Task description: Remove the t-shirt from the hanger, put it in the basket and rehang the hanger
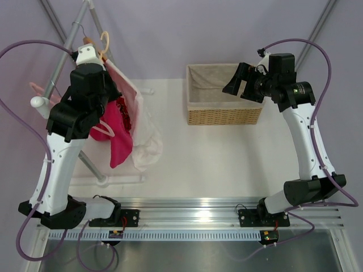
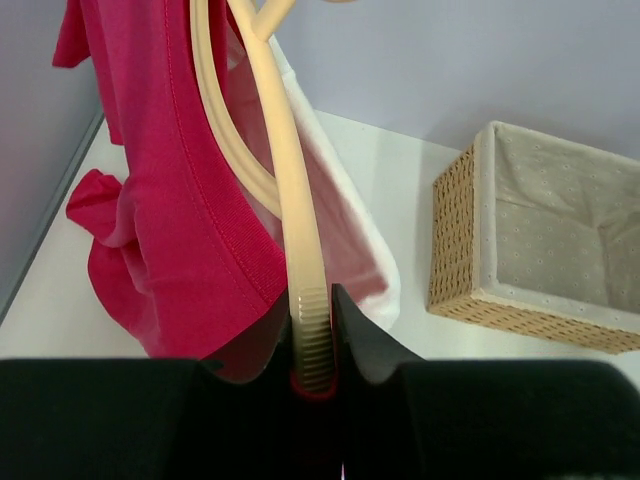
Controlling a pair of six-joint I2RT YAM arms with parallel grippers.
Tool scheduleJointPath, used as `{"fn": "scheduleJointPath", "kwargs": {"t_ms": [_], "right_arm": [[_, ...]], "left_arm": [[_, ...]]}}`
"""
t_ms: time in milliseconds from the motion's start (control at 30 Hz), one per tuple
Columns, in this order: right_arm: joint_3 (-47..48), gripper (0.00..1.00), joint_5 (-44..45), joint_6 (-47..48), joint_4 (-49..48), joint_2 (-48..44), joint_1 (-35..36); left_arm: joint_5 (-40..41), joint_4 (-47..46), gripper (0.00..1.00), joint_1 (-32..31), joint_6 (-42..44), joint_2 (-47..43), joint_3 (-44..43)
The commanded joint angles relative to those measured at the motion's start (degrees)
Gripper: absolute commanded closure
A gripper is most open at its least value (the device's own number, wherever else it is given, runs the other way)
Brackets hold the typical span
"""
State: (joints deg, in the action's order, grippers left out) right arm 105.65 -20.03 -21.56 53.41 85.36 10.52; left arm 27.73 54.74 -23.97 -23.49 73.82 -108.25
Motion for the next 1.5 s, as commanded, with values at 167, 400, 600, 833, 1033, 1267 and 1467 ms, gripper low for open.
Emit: {"fn": "scheduleJointPath", "kwargs": {"t_ms": [167,400,600,833,1033,1267,1467], "right_arm": [[-0.3,0.01,-1.2,0.1,-3.8,0.0,0.6],[-0.9,0.00,0.1,1.0,-5.2,-1.3,0.7],[-1.0,0.00,-1.0,0.6,-6.8,-1.1,0.6],[-0.6,0.01,-1.9,0.1,-7.4,-0.8,0.7],[-0.5,0.00,-3.0,0.1,-7.4,-0.8,0.6],[1.2,0.01,-19.4,4.6,-18.6,-1.9,0.6],[0.0,0.03,-29.8,2.8,-42.8,-4.1,0.6]], "left_arm": [[-8.0,0.5,1.00,-0.6,1.0,-6.2,-7.2],[-15.9,4.3,1.00,-0.6,-8.8,-12.1,-0.2],[-17.9,3.4,1.00,-0.6,-8.9,-15.0,2.4],[-18.7,4.9,1.00,-0.6,-7.0,-13.8,-3.8],[-32.5,0.6,1.00,-0.6,-4.2,-14.5,-2.8],[-46.4,-4.5,1.00,-0.6,-4.4,-14.1,-1.2],[-60.7,-9.5,1.00,-0.6,-8.3,-10.6,0.9]]}}
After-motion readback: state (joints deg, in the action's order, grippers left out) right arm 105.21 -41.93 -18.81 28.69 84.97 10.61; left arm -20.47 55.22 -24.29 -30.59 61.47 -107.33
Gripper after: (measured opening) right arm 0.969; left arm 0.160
